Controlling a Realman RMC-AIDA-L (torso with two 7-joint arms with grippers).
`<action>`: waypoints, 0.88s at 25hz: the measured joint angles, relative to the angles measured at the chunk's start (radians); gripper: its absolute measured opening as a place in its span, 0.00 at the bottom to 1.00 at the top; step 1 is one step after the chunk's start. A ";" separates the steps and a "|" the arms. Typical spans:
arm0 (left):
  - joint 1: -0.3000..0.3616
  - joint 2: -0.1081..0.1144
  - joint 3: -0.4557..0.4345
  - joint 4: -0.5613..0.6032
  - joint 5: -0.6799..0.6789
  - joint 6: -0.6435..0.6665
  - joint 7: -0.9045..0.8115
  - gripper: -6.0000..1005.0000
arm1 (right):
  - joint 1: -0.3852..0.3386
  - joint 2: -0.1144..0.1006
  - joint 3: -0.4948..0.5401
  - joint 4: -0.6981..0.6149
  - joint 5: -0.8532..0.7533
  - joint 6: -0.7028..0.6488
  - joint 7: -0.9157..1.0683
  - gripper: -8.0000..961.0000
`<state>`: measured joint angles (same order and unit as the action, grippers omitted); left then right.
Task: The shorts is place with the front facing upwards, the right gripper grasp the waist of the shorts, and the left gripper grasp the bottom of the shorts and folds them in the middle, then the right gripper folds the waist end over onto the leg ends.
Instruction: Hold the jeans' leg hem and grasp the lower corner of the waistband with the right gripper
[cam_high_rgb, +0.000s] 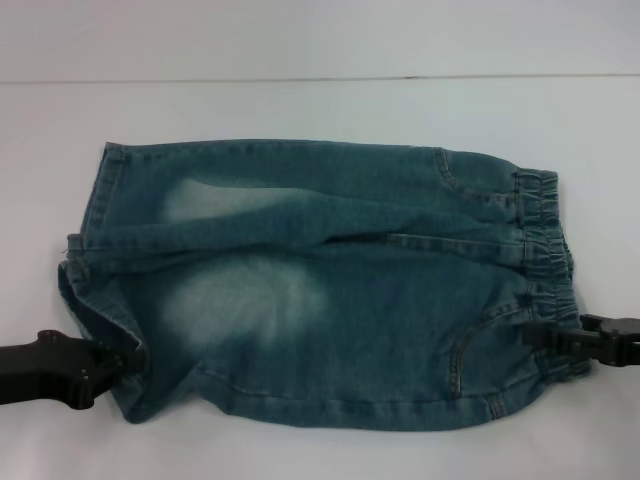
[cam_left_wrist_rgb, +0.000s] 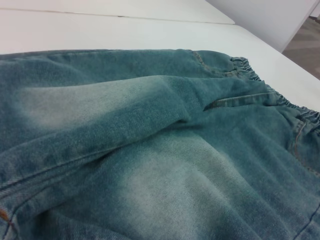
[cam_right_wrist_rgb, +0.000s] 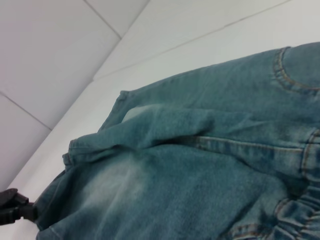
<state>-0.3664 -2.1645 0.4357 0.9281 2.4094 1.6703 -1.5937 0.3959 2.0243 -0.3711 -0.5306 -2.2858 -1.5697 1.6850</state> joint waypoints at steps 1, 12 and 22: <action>0.000 0.000 0.000 0.000 0.000 0.000 0.000 0.02 | 0.002 0.002 -0.005 0.000 -0.001 0.001 0.000 0.98; 0.001 0.001 0.000 0.007 -0.042 0.010 0.006 0.02 | 0.005 -0.017 -0.005 -0.013 -0.002 0.004 0.022 0.77; 0.001 0.002 -0.003 0.008 -0.051 0.011 0.009 0.02 | 0.011 -0.016 -0.054 -0.012 -0.005 0.011 0.052 0.56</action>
<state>-0.3650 -2.1628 0.4325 0.9356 2.3586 1.6813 -1.5851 0.4064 2.0079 -0.4252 -0.5427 -2.2903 -1.5582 1.7368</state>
